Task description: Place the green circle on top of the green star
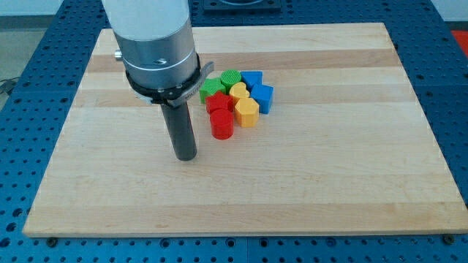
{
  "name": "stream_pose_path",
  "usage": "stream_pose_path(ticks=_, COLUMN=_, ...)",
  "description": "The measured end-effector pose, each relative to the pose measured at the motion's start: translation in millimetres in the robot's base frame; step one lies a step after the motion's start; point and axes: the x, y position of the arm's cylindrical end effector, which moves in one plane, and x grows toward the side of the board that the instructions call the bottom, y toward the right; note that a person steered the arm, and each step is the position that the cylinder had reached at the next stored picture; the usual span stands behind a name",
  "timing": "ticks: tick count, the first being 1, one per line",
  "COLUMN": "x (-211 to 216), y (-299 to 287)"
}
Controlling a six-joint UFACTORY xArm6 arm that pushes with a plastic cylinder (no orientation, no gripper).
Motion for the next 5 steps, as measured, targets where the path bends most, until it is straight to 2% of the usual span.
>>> stream_pose_path(ticks=2, x=-95.7, y=-8.0)
stream_pose_path(ticks=4, x=-151.9, y=-37.1)
stream_pose_path(ticks=5, x=-199.9, y=1.9)
